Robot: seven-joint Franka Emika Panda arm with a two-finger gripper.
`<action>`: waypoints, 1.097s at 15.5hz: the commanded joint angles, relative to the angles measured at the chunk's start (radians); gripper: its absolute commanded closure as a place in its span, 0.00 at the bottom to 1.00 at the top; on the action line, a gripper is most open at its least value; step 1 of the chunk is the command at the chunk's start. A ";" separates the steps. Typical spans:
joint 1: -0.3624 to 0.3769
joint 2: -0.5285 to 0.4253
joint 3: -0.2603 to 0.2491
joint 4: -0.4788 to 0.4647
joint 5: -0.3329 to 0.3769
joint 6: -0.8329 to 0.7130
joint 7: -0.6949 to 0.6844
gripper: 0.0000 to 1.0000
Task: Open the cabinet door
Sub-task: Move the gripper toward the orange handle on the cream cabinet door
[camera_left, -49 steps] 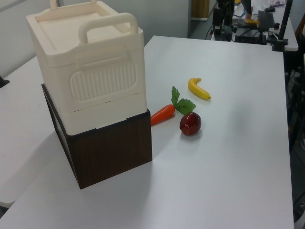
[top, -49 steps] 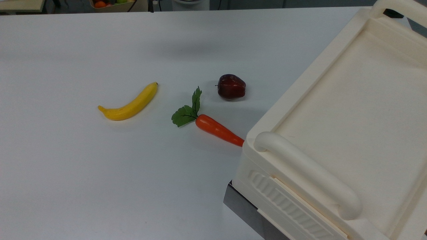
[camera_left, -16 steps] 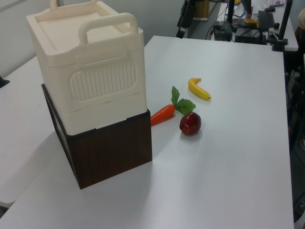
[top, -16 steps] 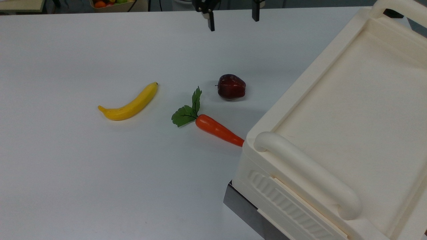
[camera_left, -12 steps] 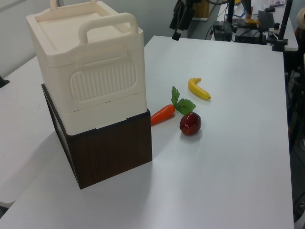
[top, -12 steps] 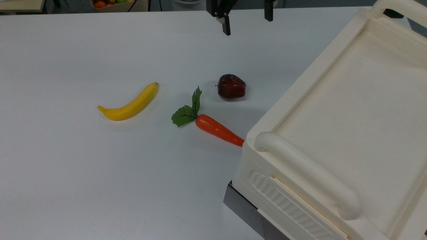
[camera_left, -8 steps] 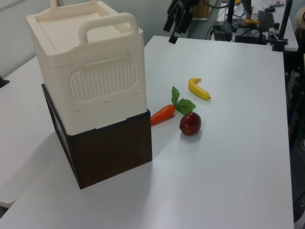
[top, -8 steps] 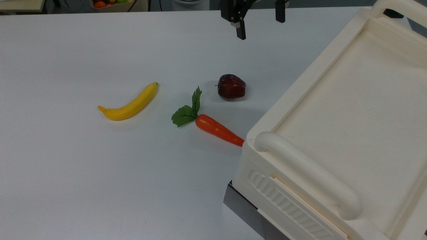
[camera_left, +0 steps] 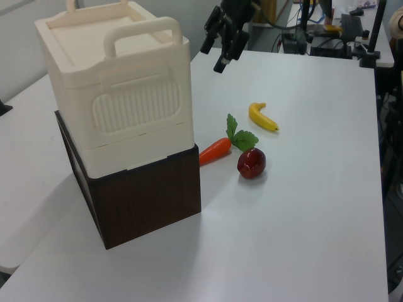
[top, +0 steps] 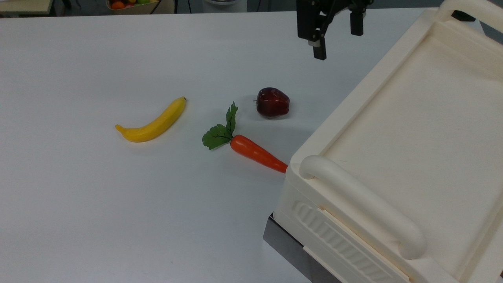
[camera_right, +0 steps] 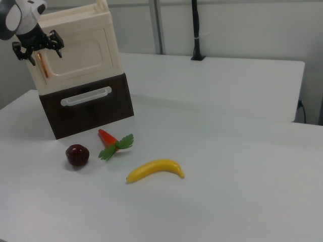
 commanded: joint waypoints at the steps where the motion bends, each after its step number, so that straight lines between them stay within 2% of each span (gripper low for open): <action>1: 0.004 0.018 0.017 0.013 0.019 0.051 0.008 0.00; 5: 0.017 0.044 0.031 0.014 0.016 0.097 0.021 0.00; 7: 0.030 0.064 0.031 0.030 0.016 0.143 0.075 0.00; 11: 0.034 0.088 0.031 0.065 0.016 0.148 0.089 0.08; 15: 0.048 0.091 0.031 0.063 0.004 0.146 0.075 0.27; 16: 0.050 0.091 0.031 0.063 0.001 0.145 0.063 0.34; 17: 0.050 0.090 0.031 0.062 -0.004 0.143 0.060 0.47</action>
